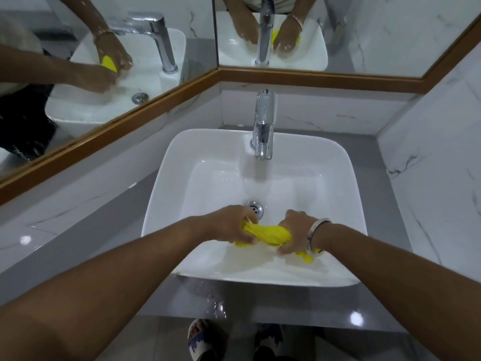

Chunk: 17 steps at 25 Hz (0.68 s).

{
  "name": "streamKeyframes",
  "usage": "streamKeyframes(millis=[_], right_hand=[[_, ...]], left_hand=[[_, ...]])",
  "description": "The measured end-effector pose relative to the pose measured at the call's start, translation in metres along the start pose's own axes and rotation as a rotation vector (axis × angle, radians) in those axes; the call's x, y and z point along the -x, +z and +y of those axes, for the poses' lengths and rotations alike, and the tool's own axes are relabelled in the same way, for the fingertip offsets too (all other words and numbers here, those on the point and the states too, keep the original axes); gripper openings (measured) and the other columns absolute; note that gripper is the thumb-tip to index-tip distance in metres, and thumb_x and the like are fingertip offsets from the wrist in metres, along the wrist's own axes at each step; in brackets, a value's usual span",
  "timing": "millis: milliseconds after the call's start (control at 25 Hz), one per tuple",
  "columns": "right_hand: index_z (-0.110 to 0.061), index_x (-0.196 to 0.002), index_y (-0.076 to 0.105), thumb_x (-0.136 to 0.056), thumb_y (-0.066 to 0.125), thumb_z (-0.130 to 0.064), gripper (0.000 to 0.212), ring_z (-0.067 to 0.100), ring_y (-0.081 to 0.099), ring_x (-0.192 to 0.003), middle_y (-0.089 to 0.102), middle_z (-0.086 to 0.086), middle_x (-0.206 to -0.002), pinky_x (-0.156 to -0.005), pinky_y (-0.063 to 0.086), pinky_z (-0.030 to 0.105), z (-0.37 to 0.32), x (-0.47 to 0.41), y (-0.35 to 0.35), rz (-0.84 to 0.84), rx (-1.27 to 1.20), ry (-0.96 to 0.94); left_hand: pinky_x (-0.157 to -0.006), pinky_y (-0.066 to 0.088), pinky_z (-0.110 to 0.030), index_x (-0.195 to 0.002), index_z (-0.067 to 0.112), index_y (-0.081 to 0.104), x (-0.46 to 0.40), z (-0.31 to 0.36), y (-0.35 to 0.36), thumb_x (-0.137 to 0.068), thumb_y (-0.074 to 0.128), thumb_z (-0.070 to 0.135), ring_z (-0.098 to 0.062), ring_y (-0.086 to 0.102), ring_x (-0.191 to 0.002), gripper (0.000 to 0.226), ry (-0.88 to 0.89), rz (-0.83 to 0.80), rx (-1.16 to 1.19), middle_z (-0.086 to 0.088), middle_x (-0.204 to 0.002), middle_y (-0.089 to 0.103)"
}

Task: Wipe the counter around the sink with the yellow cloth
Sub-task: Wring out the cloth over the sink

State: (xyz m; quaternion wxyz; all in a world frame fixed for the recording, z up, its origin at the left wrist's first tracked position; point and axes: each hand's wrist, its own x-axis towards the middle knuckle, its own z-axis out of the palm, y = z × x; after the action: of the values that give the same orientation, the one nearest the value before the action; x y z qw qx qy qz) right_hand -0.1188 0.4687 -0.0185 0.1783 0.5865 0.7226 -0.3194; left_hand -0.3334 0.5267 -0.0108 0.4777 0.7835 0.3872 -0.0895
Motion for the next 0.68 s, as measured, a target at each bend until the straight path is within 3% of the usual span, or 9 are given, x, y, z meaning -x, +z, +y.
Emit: streamKeyframes(millis=[80, 160, 320, 480, 600, 680], right_hand=[[-0.025, -0.11, 0.059, -0.065, 0.073, -0.049, 0.052, 0.024, 0.059, -0.089, 0.059, 0.006, -0.101, -0.075, 0.047, 0.031, 0.01, 0.01, -0.009, 0.103, -0.09, -0.015], [-0.025, -0.121, 0.048, -0.068, 0.073, -0.041, 0.061, 0.021, 0.06, -0.087, 0.062, 0.0, -0.097, -0.075, 0.049, 0.031, 0.013, 0.02, -0.015, 0.176, -0.265, -0.03], [-0.025, -0.097, 0.049, -0.068, 0.049, -0.034, 0.03, 0.025, 0.057, -0.07, 0.062, 0.001, -0.078, -0.062, 0.046, 0.033, 0.008, 0.03, -0.025, 0.267, -0.376, -0.099], [-0.013, -0.077, 0.052, -0.072, 0.034, -0.028, 0.024, 0.027, 0.047, -0.072, 0.054, 0.007, -0.074, -0.063, 0.033, 0.033, 0.001, 0.026, -0.041, 0.356, -0.35, -0.217], [-0.013, -0.087, 0.058, -0.075, 0.034, -0.033, 0.033, 0.029, 0.055, -0.078, 0.061, 0.007, -0.079, -0.068, 0.041, 0.035, -0.004, 0.026, -0.048, 0.429, -0.522, -0.175], [-0.02, -0.098, 0.058, -0.079, 0.039, -0.047, 0.037, 0.026, 0.059, -0.08, 0.065, 0.005, -0.084, -0.071, 0.046, 0.036, -0.011, 0.029, -0.048, 0.449, -0.572, -0.13]], left_hand=[[-0.072, 0.048, -0.027, -0.103, 0.016, 0.066, 0.008, -0.003, -0.013, -0.077, 0.081, 0.024, -0.016, 0.059, -0.086, 0.031, 0.117, 0.193, 0.017, 0.006, -0.093, 0.062], [-0.07, 0.052, -0.03, -0.095, 0.014, 0.068, 0.016, 0.001, -0.019, -0.08, 0.079, 0.02, -0.014, 0.059, -0.084, 0.02, 0.136, 0.239, 0.14, 0.002, -0.092, 0.063], [-0.056, 0.056, -0.029, -0.089, 0.007, 0.066, 0.028, 0.014, -0.02, -0.089, 0.071, 0.022, -0.015, 0.063, -0.068, 0.016, 0.003, 0.288, 0.326, -0.003, -0.081, 0.061], [-0.059, 0.048, -0.027, -0.088, 0.009, 0.064, 0.042, 0.023, -0.023, -0.092, 0.066, 0.023, -0.012, 0.055, -0.065, 0.015, -0.021, 0.315, 0.392, 0.001, -0.073, 0.056], [-0.064, 0.044, -0.03, -0.092, 0.007, 0.063, 0.048, 0.024, -0.035, -0.095, 0.062, 0.026, -0.014, 0.053, -0.07, 0.019, -0.014, 0.337, 0.461, -0.002, -0.075, 0.057], [-0.067, 0.041, -0.033, -0.094, 0.004, 0.061, 0.049, 0.023, -0.044, -0.095, 0.06, 0.031, -0.02, 0.051, -0.074, 0.027, 0.003, 0.332, 0.488, -0.007, -0.078, 0.056]])
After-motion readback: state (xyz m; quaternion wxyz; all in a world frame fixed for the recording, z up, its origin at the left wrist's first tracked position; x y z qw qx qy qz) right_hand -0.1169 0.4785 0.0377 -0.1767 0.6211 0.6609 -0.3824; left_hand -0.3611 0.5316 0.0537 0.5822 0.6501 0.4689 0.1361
